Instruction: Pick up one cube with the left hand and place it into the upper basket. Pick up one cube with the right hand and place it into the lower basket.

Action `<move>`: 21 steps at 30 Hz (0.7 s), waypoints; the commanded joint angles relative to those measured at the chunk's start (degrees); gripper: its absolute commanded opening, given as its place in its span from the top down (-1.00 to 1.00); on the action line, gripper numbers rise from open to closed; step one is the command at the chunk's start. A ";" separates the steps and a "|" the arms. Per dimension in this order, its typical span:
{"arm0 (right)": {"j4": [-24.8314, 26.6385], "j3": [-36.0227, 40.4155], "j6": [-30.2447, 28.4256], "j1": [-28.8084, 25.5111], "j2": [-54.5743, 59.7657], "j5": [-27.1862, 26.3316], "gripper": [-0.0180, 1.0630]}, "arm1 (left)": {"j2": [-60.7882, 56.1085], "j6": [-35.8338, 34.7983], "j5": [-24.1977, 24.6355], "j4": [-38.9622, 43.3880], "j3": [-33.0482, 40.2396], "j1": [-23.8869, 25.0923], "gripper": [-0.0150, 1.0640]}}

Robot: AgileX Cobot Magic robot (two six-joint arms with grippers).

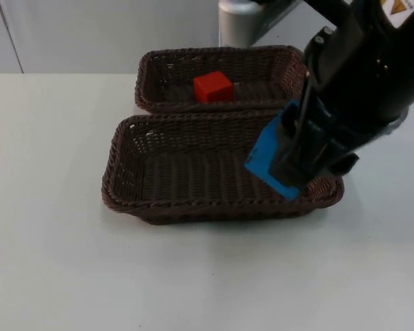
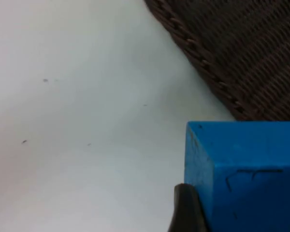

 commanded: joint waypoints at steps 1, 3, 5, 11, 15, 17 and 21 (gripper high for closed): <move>1.27 -1.68 0.04 -2.06 1.91 -0.73 0.97 | -0.30 0.13 -0.48 0.48 0.30 -0.35 -0.74; 1.65 -2.90 -0.07 -2.65 3.26 -0.59 0.97 | -0.30 0.13 -0.48 0.60 0.30 -0.35 -0.74; 1.93 -5.94 -0.76 -3.80 6.39 -0.46 0.97 | -0.30 0.13 -0.48 0.82 0.30 -0.35 -0.74; 2.39 -17.33 -3.06 -4.50 17.32 3.63 0.97 | -0.30 0.13 -0.59 1.18 0.30 -0.35 -0.74; 2.25 -23.60 -3.70 -4.94 23.81 5.17 0.97 | -0.30 0.13 -0.59 1.40 0.30 -0.35 -0.74; 2.59 -27.43 -3.70 -5.75 27.90 6.25 0.97 | -0.30 0.13 -0.59 1.40 0.30 -0.35 -0.74; 3.45 -31.72 -3.70 -7.63 32.57 7.17 0.97 | -0.30 0.13 -0.59 1.52 0.30 -0.35 -0.74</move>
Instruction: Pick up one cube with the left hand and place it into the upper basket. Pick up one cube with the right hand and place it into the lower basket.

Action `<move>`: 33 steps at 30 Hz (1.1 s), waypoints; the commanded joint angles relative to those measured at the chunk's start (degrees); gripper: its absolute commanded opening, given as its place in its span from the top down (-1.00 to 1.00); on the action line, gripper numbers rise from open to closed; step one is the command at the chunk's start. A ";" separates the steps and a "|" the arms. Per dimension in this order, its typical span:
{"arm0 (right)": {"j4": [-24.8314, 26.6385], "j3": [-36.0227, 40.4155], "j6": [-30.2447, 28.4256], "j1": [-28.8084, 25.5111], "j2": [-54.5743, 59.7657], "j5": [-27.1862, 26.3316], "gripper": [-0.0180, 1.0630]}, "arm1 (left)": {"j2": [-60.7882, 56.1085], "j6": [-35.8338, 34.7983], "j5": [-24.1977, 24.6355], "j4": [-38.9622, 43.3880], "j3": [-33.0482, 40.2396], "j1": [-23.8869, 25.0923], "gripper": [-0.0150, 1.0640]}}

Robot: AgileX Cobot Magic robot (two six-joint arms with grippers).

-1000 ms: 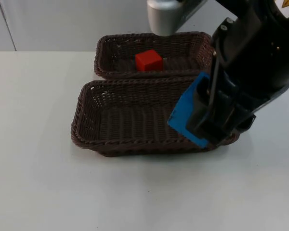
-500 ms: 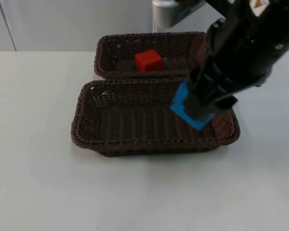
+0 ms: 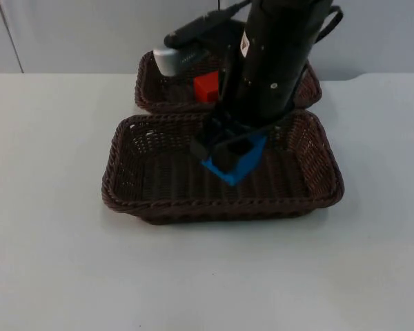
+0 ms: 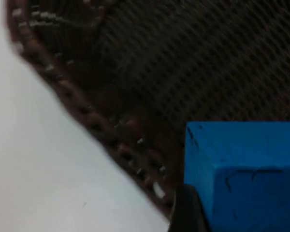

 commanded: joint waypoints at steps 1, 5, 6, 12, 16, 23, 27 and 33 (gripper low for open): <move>0.67 -1.95 -0.38 -1.04 1.65 0.58 0.97 | -0.30 0.13 -0.38 0.33 0.30 -0.35 -0.74; 1.10 -3.99 -0.38 -2.71 4.65 -1.04 0.97 | -0.30 0.13 -0.38 0.61 0.30 -0.35 -0.74; 1.10 -3.99 -0.38 -3.21 5.18 -2.06 0.97 | -0.30 0.13 -0.38 0.61 0.30 -0.35 -0.74; 0.87 -4.36 -0.01 -4.01 8.47 -6.79 0.97 | -0.30 0.13 -0.38 0.61 0.30 -0.35 -0.74; 1.25 -4.36 -0.01 -4.01 9.64 -8.97 0.95 | -0.30 0.13 -0.49 0.64 0.30 -0.35 -0.74; 1.37 -4.36 2.23 -4.01 10.93 -10.13 0.31 | -0.30 0.13 -0.49 0.64 0.30 -0.35 -0.74; 1.37 -4.36 2.23 -4.01 11.29 -10.13 -0.22 | -0.30 0.13 -0.49 0.64 0.30 -0.35 -0.74; 0.86 -4.36 2.23 -4.01 10.16 -9.35 -0.58 | -0.30 0.13 -0.49 0.64 0.30 -0.35 -0.74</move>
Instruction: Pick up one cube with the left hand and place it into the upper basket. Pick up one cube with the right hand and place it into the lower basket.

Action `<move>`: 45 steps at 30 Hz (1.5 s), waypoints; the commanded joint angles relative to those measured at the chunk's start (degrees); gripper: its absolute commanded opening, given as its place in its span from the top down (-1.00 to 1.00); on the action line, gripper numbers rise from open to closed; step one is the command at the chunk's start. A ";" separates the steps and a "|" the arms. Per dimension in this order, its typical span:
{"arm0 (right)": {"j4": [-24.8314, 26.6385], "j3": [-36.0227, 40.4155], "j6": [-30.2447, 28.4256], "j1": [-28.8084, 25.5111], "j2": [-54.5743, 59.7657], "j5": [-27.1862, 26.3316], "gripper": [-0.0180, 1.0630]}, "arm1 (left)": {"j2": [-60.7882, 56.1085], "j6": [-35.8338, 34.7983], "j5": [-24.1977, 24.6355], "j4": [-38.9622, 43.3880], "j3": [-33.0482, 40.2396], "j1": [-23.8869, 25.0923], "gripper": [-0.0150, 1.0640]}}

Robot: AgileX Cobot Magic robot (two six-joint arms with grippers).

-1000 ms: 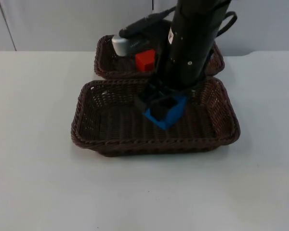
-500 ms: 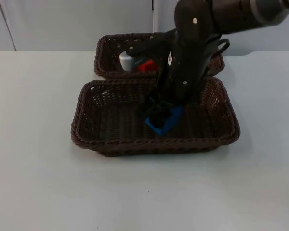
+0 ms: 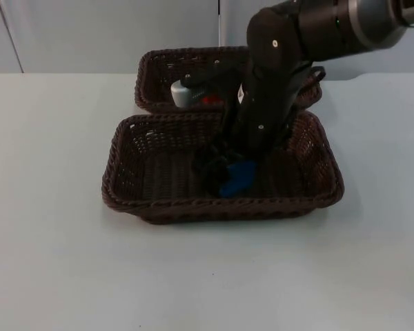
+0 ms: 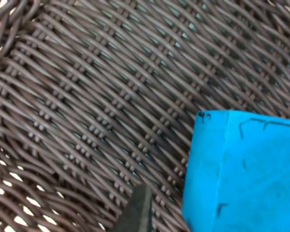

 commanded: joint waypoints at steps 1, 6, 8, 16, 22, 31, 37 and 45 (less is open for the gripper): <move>-0.37 -0.30 0.07 -0.15 -1.76 0.44 -0.58 | -0.27 0.13 -0.49 0.07 0.30 -0.35 -0.74; -0.49 -0.30 0.07 -0.15 -5.71 2.60 -0.58 | -0.37 0.13 -0.49 0.07 0.30 -0.35 -0.74; -0.18 -0.30 0.07 -0.15 -7.95 3.99 -0.58 | -0.37 0.13 -0.49 0.07 0.30 -0.35 -0.74; -0.16 -0.30 1.35 -0.15 -17.17 7.95 -0.58 | -0.37 0.13 -0.49 0.07 0.30 -0.35 -0.74; -0.06 1.25 1.35 -0.15 -24.71 7.59 -0.58 | -0.37 0.13 -0.49 0.07 0.30 -0.35 -0.74; -0.06 9.22 1.35 -0.15 -33.60 4.75 -0.58 | -0.37 0.13 -0.49 0.07 0.30 -0.35 -0.74; 0.10 16.25 1.35 -0.15 -40.55 1.33 -0.58 | -0.36 0.13 -0.59 0.07 0.30 -0.35 -0.74; 0.10 26.23 1.35 -0.03 -50.76 -3.49 -0.58 | -0.36 0.13 -0.48 0.07 0.06 -0.35 -0.74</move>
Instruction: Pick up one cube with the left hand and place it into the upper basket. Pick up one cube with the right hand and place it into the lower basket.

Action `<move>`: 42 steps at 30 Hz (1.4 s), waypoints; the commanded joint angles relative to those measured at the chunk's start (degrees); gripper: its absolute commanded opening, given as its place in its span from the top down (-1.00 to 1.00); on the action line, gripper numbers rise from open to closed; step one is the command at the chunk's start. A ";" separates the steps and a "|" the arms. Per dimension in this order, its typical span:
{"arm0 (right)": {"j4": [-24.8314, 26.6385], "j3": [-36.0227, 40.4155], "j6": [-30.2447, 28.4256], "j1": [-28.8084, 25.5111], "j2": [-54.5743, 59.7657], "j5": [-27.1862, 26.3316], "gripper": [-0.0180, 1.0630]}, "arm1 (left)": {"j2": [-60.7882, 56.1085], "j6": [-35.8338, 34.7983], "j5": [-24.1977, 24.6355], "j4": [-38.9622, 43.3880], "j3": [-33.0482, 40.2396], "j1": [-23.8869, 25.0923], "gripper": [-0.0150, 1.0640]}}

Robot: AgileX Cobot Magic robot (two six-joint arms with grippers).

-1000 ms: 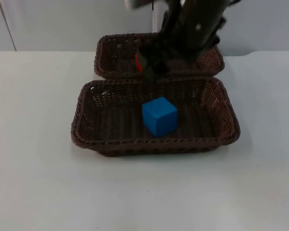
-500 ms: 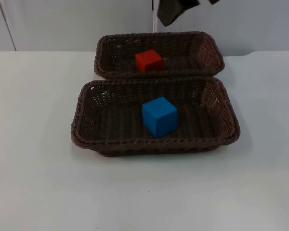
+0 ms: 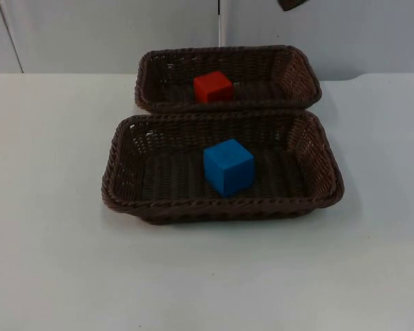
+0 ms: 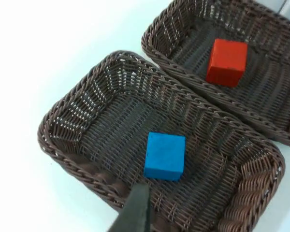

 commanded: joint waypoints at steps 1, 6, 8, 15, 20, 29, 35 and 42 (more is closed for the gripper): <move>0.34 1.89 0.17 -0.03 -2.70 -1.69 -0.58 | -0.26 0.13 -0.08 0.07 0.06 -0.35 -0.74; 0.34 9.17 0.17 -0.03 -9.43 -4.48 -0.58 | -0.26 1.08 1.71 0.54 -0.86 -0.35 -0.74; 0.34 10.98 0.17 -0.03 -11.44 -5.47 -0.58 | -0.26 2.13 2.65 0.84 -1.45 -0.35 -0.74; 0.34 21.27 0.17 -0.03 -22.16 -10.08 -0.58 | -1.76 3.11 6.63 3.74 -3.31 -0.35 -0.74; 0.34 26.81 0.17 -0.03 -29.29 -11.33 -0.58 | -6.88 2.89 6.80 3.90 -3.33 -0.35 -0.74; 0.34 32.83 0.17 -0.03 -42.55 -10.62 -0.58 | -17.59 -5.66 7.91 12.41 -3.20 -0.35 -0.74; 0.34 34.75 1.66 -0.03 -50.67 -8.19 -0.58 | -21.40 -9.06 10.42 15.85 -2.78 -0.35 -0.74; 0.34 36.47 1.66 -0.03 -58.44 -3.05 -0.58 | -21.40 -12.81 11.10 18.28 -1.97 -0.35 -0.74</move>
